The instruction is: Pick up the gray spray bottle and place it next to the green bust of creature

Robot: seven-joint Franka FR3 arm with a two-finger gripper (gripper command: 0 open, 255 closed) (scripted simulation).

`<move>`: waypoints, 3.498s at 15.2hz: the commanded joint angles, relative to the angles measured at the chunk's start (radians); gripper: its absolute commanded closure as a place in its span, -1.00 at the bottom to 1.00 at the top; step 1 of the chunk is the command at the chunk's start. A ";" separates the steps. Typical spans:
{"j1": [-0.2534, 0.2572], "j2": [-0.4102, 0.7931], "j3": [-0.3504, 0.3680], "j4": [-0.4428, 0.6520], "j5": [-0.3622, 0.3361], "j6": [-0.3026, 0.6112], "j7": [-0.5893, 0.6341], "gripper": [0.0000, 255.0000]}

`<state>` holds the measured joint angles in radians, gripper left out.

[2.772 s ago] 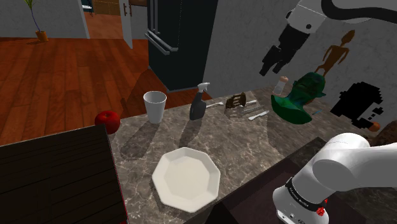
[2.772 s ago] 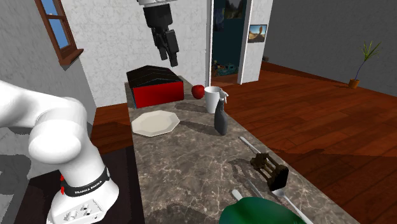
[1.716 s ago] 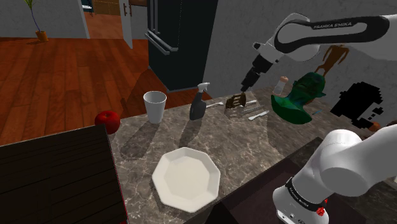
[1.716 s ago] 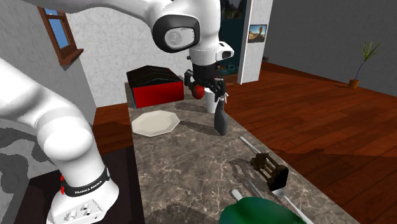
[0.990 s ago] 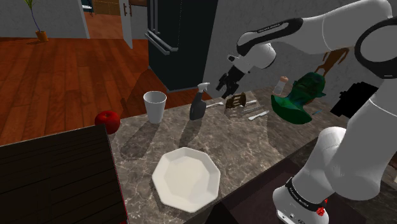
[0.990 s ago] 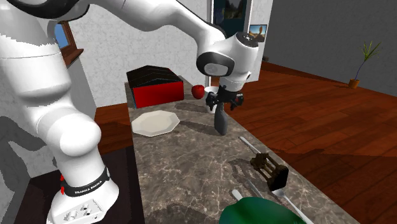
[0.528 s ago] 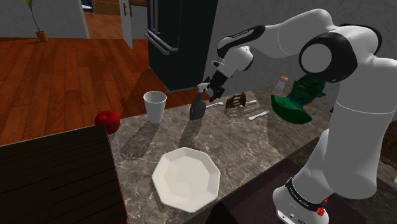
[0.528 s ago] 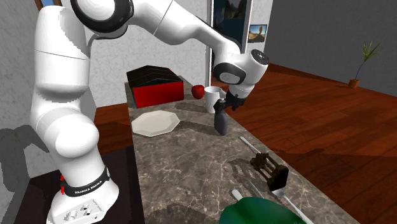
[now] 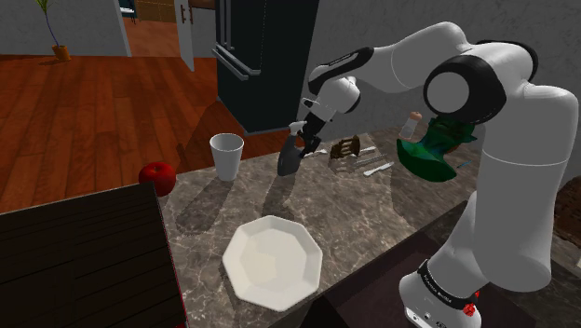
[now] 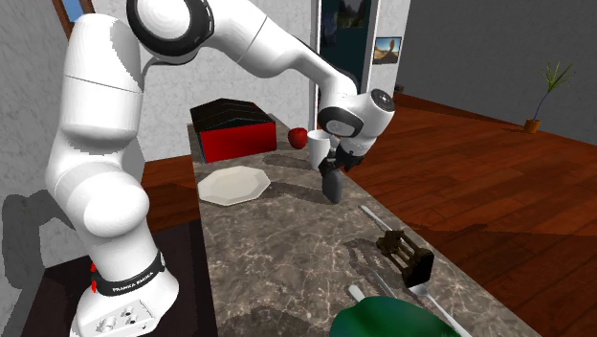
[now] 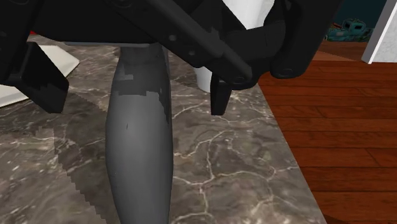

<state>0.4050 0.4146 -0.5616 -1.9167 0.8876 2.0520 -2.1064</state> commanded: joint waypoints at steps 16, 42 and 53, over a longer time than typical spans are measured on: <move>0.000 0.004 0.003 0.000 0.005 0.005 -0.002 1.00; 0.037 -0.170 -0.056 0.104 -0.165 -0.171 0.200 1.00; 0.037 -0.211 -0.067 0.197 -0.211 -0.272 0.279 1.00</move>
<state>0.4401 0.2112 -0.6281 -1.7239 0.6825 1.7875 -1.8359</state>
